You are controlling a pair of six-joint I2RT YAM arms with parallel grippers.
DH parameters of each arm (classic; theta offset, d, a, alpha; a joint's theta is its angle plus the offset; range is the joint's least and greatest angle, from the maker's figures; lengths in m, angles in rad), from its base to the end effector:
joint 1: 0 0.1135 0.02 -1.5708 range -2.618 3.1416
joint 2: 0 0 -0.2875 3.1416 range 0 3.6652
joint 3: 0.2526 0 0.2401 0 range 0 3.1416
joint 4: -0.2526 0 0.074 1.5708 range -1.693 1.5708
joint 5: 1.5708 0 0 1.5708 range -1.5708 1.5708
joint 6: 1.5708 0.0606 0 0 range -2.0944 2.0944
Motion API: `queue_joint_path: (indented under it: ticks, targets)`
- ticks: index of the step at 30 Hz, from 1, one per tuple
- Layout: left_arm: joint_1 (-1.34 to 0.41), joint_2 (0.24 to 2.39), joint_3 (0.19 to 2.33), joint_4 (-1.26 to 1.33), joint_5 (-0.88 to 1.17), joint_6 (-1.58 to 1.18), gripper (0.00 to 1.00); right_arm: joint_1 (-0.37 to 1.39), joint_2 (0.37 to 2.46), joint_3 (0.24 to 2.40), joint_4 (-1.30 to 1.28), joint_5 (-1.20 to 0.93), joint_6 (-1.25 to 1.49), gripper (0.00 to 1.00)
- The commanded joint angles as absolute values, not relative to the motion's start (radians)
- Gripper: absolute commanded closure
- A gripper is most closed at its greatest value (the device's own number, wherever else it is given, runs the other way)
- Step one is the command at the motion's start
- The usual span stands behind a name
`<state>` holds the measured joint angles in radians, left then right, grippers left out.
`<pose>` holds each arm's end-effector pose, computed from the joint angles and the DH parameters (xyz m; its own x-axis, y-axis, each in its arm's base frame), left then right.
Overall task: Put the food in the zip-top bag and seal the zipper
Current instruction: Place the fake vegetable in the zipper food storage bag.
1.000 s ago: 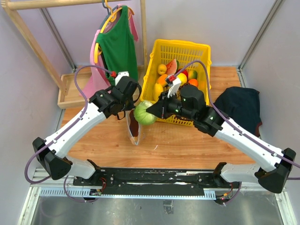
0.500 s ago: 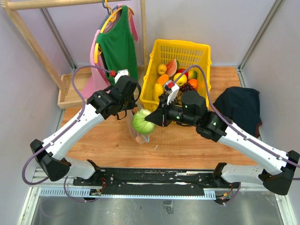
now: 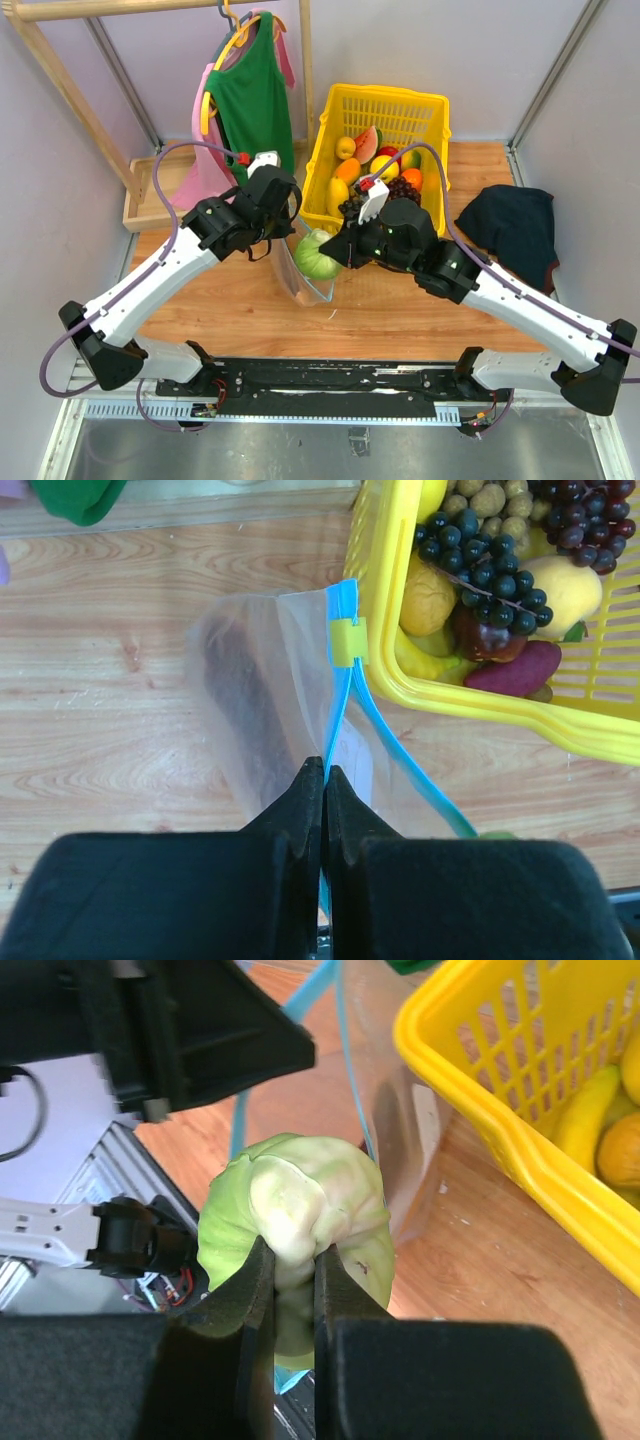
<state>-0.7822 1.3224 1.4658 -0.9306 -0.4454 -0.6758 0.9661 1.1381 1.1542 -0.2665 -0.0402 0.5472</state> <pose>0.2040 -0.1659 0.3936 -0.6550 -0.1449 -0.7416 0.0137 0.9790 -0.2034 0.1465 0.2163 0.4049 -0.5595 0.1048 -0.8222 -0.6476 0.5638 0.5126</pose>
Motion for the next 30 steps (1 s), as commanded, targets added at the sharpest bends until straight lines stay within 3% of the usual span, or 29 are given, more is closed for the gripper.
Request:
queue_joint_path:
  ticks: [1, 10, 23, 28, 30]
  targets:
    - [-0.793, 1.284, 1.468, -0.927, -0.433, -0.653, 1.00, 0.977, 1.148, 1.154, -0.300, 0.073, 0.527, 0.99]
    - [-0.810, 1.302, 1.472, -0.930, -0.406, -0.666, 1.00, 0.984, 1.191, 1.167, -0.272, 0.038, 0.501, 0.99]
    - [-0.843, 1.337, 1.473, -0.907, -0.387, -0.691, 1.00, 1.041, 1.275, 1.165, -0.201, 0.164, 0.467, 0.99]
    - [-0.844, 1.318, 1.467, -0.896, -0.380, -0.692, 1.00, 1.042, 1.315, 1.155, -0.173, 0.188, 0.467, 0.90]
    - [-0.844, 1.310, 1.461, -0.894, -0.375, -0.693, 1.00, 1.042, 1.319, 1.149, -0.154, 0.191, 0.461, 0.81]
